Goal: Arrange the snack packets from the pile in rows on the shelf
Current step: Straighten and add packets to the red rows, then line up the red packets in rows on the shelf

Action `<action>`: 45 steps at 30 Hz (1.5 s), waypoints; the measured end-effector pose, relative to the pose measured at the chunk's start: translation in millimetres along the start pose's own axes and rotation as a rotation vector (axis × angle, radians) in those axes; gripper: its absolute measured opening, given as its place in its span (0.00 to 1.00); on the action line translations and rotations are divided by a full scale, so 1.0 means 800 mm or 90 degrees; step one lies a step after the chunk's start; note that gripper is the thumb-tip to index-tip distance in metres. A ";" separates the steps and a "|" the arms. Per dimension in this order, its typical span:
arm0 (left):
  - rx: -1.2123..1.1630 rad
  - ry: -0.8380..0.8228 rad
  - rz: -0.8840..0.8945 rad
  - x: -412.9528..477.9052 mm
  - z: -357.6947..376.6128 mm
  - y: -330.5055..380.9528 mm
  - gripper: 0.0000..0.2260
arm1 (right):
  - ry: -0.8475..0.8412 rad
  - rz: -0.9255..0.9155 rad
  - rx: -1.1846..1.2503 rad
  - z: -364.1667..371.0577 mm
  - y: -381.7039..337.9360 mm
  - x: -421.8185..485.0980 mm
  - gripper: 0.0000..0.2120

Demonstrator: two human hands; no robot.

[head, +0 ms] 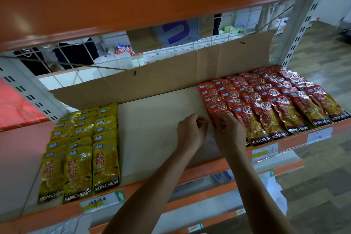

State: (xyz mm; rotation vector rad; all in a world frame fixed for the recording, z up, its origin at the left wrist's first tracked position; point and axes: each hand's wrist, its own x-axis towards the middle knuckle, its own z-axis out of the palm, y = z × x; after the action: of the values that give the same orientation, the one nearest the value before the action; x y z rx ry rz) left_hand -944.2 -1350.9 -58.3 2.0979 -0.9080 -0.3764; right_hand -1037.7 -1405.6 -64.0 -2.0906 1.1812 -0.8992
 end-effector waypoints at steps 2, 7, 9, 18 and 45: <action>0.028 0.025 0.035 -0.003 -0.019 -0.009 0.08 | -0.025 -0.020 -0.003 0.015 -0.015 -0.003 0.14; 0.120 0.101 0.103 -0.012 -0.076 -0.046 0.12 | -0.116 -0.079 0.017 0.059 -0.070 -0.020 0.16; 0.157 0.128 0.103 -0.017 -0.102 -0.066 0.13 | -0.147 -0.099 0.018 0.081 -0.093 -0.030 0.17; 0.218 0.230 0.048 -0.050 -0.255 -0.189 0.12 | -0.217 -0.226 0.039 0.199 -0.217 -0.102 0.19; 0.363 0.405 -0.219 -0.158 -0.642 -0.552 0.20 | -0.461 -0.423 0.007 0.525 -0.560 -0.337 0.18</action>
State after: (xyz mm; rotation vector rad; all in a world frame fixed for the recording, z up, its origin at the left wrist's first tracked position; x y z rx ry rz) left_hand -547.7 -788.1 -78.4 2.6569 -0.2830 0.4262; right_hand -591.5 -905.2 -62.2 -2.5073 0.1036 -0.3139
